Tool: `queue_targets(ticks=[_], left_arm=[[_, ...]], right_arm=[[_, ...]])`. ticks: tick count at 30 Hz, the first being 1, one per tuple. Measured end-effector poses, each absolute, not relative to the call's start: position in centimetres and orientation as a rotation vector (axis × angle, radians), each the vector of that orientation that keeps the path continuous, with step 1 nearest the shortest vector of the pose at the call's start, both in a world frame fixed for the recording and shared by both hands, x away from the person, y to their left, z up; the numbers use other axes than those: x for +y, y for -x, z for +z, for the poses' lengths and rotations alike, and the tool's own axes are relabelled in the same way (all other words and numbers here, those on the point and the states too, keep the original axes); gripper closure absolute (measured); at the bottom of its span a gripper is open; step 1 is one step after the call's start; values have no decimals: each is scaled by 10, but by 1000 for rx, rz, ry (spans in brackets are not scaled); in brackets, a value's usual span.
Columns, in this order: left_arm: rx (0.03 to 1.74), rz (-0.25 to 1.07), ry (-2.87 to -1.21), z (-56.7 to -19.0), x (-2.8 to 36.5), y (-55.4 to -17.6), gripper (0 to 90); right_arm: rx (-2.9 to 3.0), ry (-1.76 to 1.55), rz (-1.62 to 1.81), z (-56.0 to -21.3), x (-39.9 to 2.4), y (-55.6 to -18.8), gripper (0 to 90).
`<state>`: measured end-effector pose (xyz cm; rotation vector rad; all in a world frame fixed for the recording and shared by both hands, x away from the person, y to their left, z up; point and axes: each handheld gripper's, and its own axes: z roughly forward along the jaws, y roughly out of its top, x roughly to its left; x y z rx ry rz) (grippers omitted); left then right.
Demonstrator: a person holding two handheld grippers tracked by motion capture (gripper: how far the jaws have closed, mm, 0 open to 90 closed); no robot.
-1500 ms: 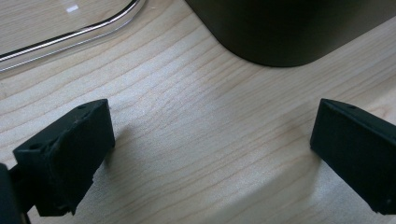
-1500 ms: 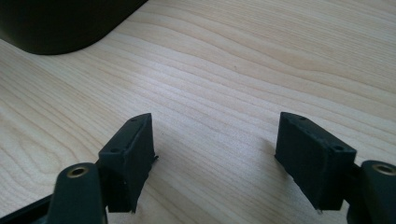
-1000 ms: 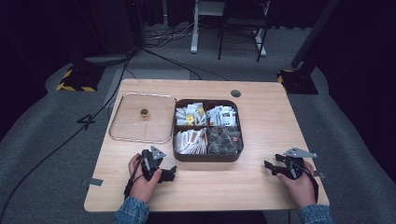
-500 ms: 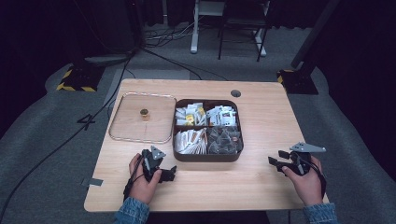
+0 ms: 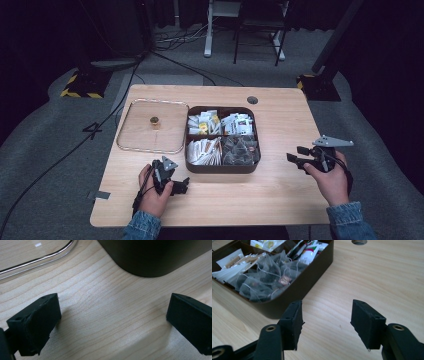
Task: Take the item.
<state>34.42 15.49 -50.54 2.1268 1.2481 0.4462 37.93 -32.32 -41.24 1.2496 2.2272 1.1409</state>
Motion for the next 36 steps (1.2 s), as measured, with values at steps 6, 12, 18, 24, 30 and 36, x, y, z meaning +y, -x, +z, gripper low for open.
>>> queue_targets(ticks=[6, 12, 18, 24, 30, 36], left_arm=[[1248, 446, -2127, -505, 155, -344, 0], [1251, 445, -2123, -506, 154, -345, 0], [1248, 447, -2126, -505, 154, -346, 0], [1248, 447, -2126, -505, 154, -346, 0], [1250, 444, -2128, -505, 154, -347, 0], [1251, 444, -2126, -505, 154, -347, 0]], right_arm=[[2254, -1202, 1137, -398, -309, -399, 422], [2259, -1198, 1161, -389, -300, -414, 426], [2277, -1168, 1129, -383, -286, -429, 418], [2292, -1145, 1097, -379, -273, -446, 421], [2286, -1179, 1125, -382, -258, -469, 449], [2280, -1160, 1121, -383, -249, -484, 478]])
